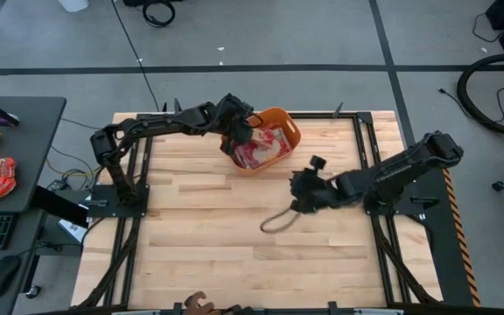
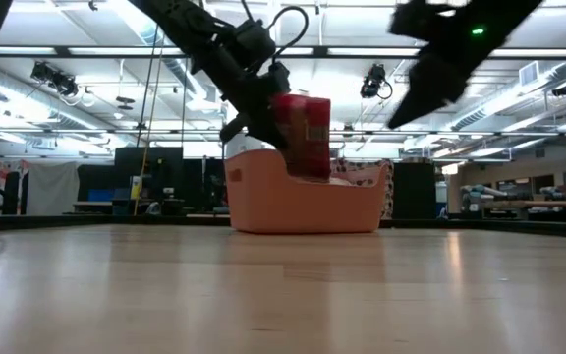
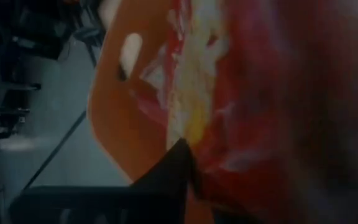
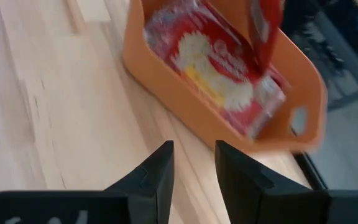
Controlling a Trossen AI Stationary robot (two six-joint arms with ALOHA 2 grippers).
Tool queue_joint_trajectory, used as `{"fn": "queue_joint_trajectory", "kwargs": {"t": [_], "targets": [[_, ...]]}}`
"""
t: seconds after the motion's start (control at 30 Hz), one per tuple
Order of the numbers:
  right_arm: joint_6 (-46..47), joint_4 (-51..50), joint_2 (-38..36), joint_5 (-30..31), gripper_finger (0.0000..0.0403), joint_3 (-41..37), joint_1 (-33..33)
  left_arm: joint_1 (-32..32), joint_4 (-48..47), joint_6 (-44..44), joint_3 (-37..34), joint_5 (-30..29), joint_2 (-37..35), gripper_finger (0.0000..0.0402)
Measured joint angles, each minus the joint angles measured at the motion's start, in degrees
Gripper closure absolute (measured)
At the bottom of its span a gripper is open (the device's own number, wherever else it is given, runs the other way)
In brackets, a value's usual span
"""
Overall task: Sort popcorn bags into baskets
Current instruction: Put the red popcorn bag into the orange bin
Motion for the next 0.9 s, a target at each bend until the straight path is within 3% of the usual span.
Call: {"fn": "queue_joint_trajectory", "kwargs": {"t": [0.27,0.4,0.57,0.9], "targets": [[-15.9,17.2,0.5,-16.8,0.0281,0.1,-14.4,0.0,-3.3,-4.9,0.0,-2.9,0.0,0.0279],[-20.2,22.5,2.8,-26.1,0.0281,0.1,-21.4,-0.1,-3.8,-7.9,0.0,-8.3,-0.2,0.0241],[-23.0,27.3,8.3,-34.4,0.0281,0.0,-27.3,0.0,-6.4,-9.2,0.0,-10.2,-0.5,0.0229],[-25.8,37.6,17.5,-36.4,0.0282,0.2,-32.1,0.0,-10.5,-10.6,0.0,-11.2,-3.7,0.0235]]}}
